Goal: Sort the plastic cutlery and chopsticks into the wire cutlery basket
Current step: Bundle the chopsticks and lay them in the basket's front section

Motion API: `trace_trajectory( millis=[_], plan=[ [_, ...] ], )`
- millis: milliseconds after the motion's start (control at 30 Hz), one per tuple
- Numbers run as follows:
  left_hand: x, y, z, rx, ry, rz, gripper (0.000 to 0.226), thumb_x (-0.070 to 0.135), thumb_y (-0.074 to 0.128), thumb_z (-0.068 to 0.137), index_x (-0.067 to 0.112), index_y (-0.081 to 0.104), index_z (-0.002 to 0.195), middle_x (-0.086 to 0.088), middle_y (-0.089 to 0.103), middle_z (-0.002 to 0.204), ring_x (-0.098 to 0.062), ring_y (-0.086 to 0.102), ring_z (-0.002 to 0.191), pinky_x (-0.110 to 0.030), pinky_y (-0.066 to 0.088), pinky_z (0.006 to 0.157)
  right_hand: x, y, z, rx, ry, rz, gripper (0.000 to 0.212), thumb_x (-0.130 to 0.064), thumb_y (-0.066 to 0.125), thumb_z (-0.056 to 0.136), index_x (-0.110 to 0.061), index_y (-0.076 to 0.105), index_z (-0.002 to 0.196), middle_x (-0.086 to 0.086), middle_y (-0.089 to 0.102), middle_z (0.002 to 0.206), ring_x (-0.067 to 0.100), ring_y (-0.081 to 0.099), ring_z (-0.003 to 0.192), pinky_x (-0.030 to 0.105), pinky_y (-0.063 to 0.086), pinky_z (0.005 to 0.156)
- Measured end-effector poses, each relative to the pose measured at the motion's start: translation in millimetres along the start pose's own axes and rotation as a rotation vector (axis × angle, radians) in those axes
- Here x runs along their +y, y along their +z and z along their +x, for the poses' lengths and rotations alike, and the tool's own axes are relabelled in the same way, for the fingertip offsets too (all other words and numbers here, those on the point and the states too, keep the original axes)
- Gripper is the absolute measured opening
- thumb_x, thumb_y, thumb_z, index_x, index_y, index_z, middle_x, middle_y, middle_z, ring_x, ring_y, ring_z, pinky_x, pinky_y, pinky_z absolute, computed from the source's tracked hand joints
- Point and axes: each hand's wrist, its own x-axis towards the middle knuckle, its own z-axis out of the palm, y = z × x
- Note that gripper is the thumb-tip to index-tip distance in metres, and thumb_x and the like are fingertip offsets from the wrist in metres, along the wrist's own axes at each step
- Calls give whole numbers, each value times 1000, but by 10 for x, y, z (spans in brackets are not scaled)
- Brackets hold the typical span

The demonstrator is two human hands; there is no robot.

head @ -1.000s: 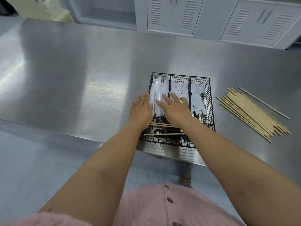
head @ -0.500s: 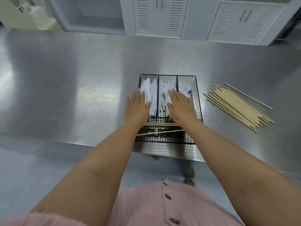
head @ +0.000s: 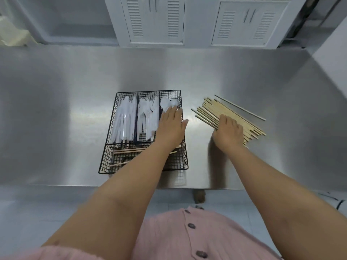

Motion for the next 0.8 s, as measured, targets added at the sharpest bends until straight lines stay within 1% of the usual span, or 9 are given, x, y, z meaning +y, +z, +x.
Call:
trace_trajectory(
  millis=[100, 200, 300, 433, 500, 567, 633, 733, 800],
  plan=[
    [309, 111, 86, 2, 9, -51, 52, 34, 32, 106, 9, 30, 152, -11, 21, 162, -25, 12, 150, -35, 6, 121, 327, 26, 113, -51, -21, -86, 47, -23, 51, 90, -9, 42, 134, 12, 52, 133, 31, 47, 122, 39, 35, 97],
    [530, 217, 175, 13, 5, -65, 51, 33, 34, 106, 7, 32, 151, -13, 24, 160, -27, 17, 149, -32, 9, 119, 488, 16, 255, -39, -102, -170, 37, -23, 53, 90, -10, 50, 125, 12, 57, 126, 32, 52, 116, 39, 39, 91],
    [685, 334, 261, 3, -22, -67, 52, 32, 35, 106, 5, 32, 150, -14, 26, 159, -27, 19, 148, -32, 10, 119, 558, -8, 384, -32, -160, -191, 39, -23, 58, 86, -9, 51, 122, 14, 58, 121, 33, 52, 114, 39, 40, 91],
    [790, 475, 335, 14, -105, -37, 53, 34, 36, 105, 3, 35, 148, -16, 29, 157, -29, 22, 146, -35, 13, 119, 588, -39, 526, -70, -184, -207, 41, -23, 61, 85, -7, 49, 120, 15, 59, 119, 33, 56, 109, 38, 40, 90],
    [823, 550, 342, 19, -118, -22, 51, 33, 38, 105, 2, 39, 144, -17, 37, 151, -32, 31, 140, -36, 20, 115, 597, -34, 561, -93, -193, -217, 38, -23, 61, 85, -8, 50, 118, 14, 61, 118, 32, 58, 108, 36, 40, 90],
    [852, 614, 354, 54, -129, 11, 48, 34, 40, 104, 2, 45, 139, -17, 46, 140, -33, 40, 129, -37, 27, 109, 606, -6, 581, -101, -218, -228, 34, -20, 59, 86, -8, 51, 117, 12, 63, 117, 31, 60, 108, 37, 42, 89],
    [868, 652, 383, 83, -152, 49, 48, 37, 40, 104, 2, 51, 134, -17, 51, 132, -33, 44, 122, -38, 31, 105, 629, 31, 585, -105, -254, -235, 32, -18, 57, 88, -6, 51, 118, 13, 63, 116, 31, 61, 107, 37, 44, 88],
    [901, 676, 451, 47, -216, 8, 52, 44, 35, 104, 4, 58, 127, -17, 54, 126, -34, 47, 117, -40, 35, 102, 682, 59, 554, -101, -266, -101, 29, -15, 50, 92, -3, 48, 119, 16, 59, 118, 34, 60, 104, 38, 46, 79],
    [970, 661, 516, -1, -313, -120, 59, 52, 31, 102, 5, 65, 113, -17, 59, 116, -35, 52, 111, -42, 41, 97, 703, 25, 531, -111, -265, 43, 27, -15, 44, 95, -3, 44, 120, 17, 53, 119, 37, 59, 97, 38, 41, 69]
  ],
)
